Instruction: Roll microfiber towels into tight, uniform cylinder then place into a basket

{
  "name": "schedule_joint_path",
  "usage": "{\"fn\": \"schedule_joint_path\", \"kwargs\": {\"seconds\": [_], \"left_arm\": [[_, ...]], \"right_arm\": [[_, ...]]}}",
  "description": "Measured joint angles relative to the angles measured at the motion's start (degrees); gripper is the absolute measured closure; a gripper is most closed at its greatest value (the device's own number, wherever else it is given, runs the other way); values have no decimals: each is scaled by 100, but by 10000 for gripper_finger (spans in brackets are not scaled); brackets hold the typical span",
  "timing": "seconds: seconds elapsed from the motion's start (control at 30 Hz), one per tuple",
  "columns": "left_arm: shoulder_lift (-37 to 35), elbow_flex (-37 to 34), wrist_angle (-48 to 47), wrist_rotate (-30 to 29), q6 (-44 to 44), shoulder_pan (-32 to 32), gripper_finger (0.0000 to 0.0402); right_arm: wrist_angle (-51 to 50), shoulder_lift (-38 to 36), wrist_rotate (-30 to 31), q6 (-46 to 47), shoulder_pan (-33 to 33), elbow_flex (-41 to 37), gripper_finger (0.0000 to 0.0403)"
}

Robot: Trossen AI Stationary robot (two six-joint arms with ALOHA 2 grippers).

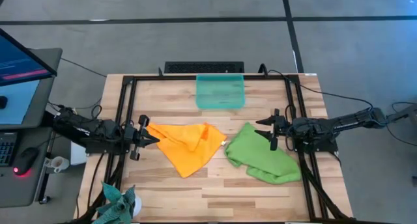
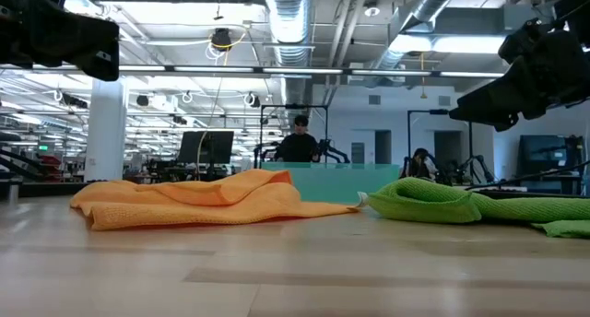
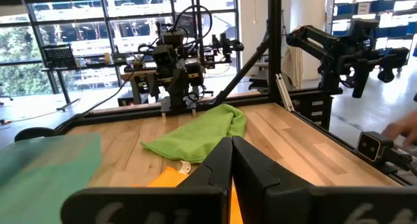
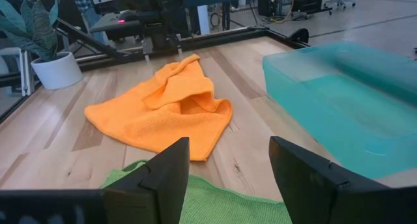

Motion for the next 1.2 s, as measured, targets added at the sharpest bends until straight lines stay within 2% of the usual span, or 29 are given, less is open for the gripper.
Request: {"fn": "schedule_joint_path", "kwargs": {"seconds": [0.73,0.93,1.2], "left_arm": [[2,2,0,0,-6,-1,401],[2,2,0,0,-399,-1,401],[0,2,-1,13,-199,0,401]], "right_arm": [[0,0,0,0,0,1,171],[0,0,0,0,0,-1,171],[0,0,0,0,2,0,171]]}}
